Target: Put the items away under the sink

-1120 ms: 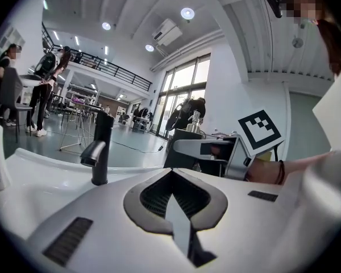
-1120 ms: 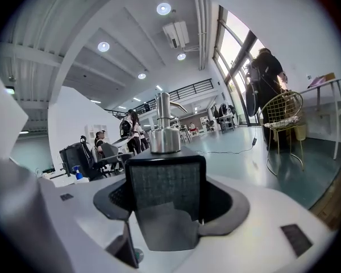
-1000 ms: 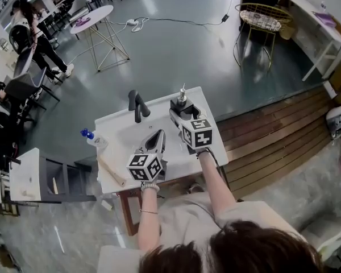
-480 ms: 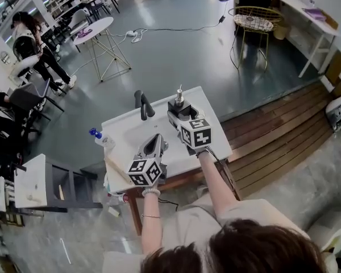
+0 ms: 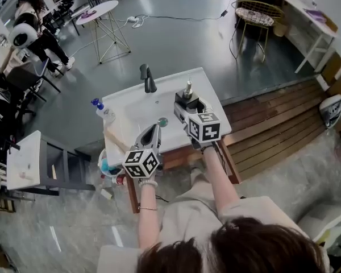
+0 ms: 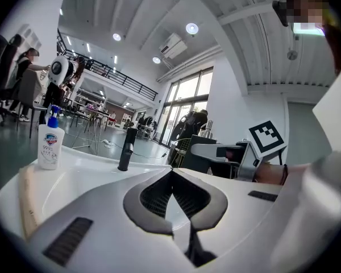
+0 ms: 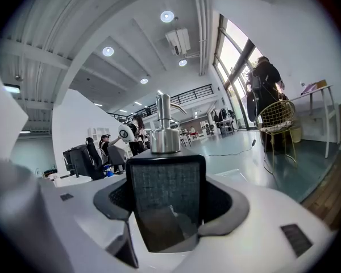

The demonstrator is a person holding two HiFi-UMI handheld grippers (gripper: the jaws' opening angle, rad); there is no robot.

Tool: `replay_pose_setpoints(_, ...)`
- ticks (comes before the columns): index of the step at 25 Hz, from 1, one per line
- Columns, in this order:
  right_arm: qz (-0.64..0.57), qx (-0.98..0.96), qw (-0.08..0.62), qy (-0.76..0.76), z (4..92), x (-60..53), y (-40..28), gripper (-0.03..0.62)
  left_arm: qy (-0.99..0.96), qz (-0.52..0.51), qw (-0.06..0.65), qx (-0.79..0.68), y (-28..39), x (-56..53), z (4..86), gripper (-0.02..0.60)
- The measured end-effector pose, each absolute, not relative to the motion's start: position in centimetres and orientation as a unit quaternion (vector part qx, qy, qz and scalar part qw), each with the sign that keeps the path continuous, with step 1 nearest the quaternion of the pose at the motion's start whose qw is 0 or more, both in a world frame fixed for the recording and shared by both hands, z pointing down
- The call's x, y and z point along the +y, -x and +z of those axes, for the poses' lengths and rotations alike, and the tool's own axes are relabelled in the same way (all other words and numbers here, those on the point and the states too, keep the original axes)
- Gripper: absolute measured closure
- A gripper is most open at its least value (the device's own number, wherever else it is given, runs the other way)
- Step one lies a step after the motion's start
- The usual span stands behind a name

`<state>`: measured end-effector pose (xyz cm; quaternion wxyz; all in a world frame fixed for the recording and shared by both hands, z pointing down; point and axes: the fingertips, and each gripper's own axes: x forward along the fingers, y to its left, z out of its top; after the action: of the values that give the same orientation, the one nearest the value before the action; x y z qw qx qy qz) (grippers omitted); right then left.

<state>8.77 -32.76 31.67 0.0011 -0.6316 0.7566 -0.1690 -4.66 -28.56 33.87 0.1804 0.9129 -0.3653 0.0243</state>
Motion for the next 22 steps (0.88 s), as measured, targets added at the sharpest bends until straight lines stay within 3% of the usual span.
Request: replay_pose_setpoints(22,-0.147,0.777,-0.007,0.612,30.7,-25.5,-4.4,0.272,-0.913,0.027,0.179,-0.365,7.8,-22.5,33.9,0.581)
